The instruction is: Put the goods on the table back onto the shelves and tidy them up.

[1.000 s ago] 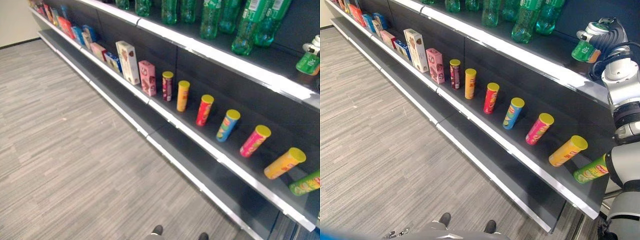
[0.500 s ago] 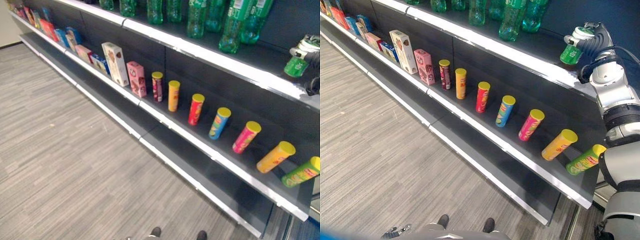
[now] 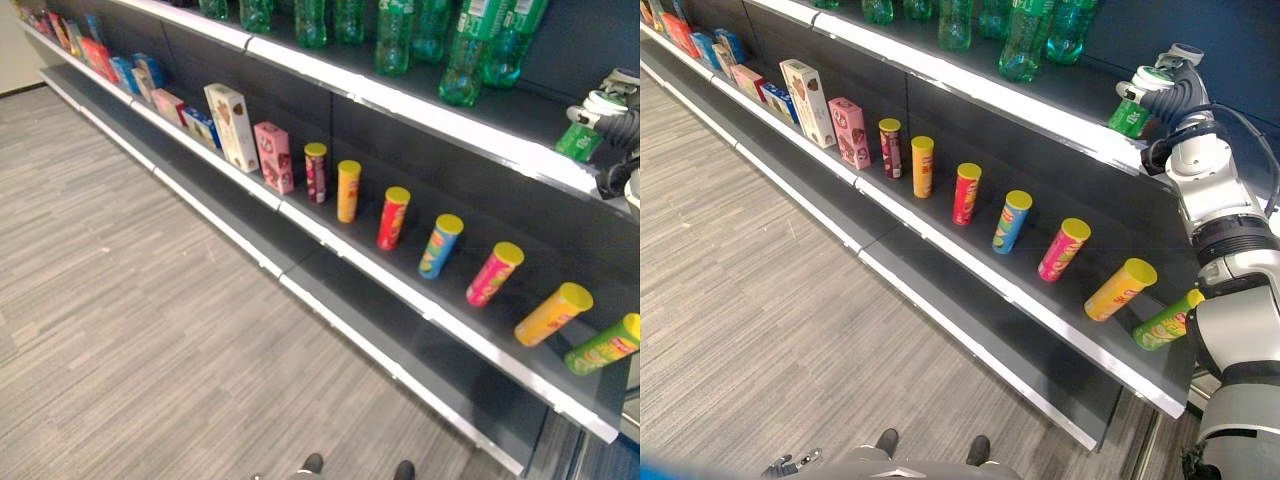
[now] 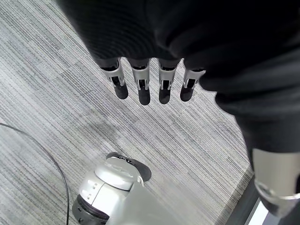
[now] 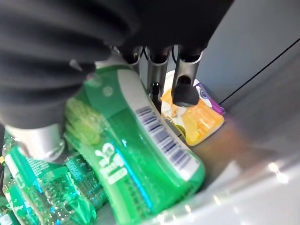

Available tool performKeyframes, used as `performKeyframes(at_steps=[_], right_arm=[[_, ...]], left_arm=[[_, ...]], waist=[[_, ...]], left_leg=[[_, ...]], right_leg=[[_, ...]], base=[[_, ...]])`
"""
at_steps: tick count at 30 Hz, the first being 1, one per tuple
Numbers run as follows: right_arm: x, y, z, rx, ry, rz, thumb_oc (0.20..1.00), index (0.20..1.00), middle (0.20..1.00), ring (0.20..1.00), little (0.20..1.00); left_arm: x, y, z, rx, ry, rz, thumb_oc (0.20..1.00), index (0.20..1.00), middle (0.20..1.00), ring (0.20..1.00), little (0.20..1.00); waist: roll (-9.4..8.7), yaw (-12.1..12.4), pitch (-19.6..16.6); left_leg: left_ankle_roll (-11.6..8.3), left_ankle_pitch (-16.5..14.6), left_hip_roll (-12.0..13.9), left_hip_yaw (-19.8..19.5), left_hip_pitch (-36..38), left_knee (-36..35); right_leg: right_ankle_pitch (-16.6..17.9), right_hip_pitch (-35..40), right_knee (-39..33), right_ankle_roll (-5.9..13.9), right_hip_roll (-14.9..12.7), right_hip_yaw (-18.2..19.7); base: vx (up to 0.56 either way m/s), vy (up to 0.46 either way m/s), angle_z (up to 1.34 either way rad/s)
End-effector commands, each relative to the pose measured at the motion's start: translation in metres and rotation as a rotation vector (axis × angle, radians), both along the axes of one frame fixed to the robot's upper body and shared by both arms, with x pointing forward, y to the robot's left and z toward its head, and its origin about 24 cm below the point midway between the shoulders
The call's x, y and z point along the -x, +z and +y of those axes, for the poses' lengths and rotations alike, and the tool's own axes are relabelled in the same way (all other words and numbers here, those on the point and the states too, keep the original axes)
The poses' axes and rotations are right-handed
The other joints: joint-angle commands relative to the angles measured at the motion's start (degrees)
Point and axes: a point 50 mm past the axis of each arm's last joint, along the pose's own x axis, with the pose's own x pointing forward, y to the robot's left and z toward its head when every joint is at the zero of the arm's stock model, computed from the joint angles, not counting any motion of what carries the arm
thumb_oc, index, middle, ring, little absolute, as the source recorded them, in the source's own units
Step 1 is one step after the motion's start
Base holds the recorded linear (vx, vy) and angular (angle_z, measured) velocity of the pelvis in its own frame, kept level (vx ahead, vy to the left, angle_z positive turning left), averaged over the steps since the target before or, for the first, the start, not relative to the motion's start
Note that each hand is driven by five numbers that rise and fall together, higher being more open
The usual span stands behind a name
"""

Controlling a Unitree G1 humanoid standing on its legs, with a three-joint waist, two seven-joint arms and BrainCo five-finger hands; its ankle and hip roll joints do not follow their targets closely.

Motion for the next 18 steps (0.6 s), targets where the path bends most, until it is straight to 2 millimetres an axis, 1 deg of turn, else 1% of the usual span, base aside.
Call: performKeyframes(at_steps=[1,8,18], right_arm=[[0.0015,0.0310,0.0014,0.042,-0.013,-0.086,0.200,0.200,0.200,0.200,0.200],[0.0017,0.0274,-0.0012,0.058,-0.029,-0.069,0.200,0.200,0.200,0.200,0.200],[0.0006,0.0240,0.0002,0.065,-0.027,-0.058,0.200,0.200,0.200,0.200,0.200]], left_arm=[[-0.0044,0.0029,0.0100,-0.045,-0.064,0.019,1.000,1.000,1.000,1.000,1.000],[-0.0050,0.0029,0.0094,-0.044,-0.067,0.018,1.000,1.000,1.000,1.000,1.000],[-0.0066,0.0035,0.0095,-0.045,-0.074,0.009,1.000,1.000,1.000,1.000,1.000]], waist=[[-1.70,0.5,0.4],[-1.75,0.2,0.5],[-1.64,-0.3,0.6]], left_leg=[[-0.83,-3.8,0.8,6.6,0.4,0.2],[-0.78,-3.8,1.0,7.3,0.5,0.0],[-0.67,-3.9,1.2,8.2,0.8,-0.2]], right_leg=[[-9.1,2.7,2.7,3.81,-3.3,3.4],[-8.9,2.6,2.5,3.92,-3.3,3.8],[-8.5,2.4,2.2,4.08,-3.4,4.5]], base=[[0.00,0.000,0.00],[0.00,0.000,0.00],[-0.01,0.004,-0.05]])
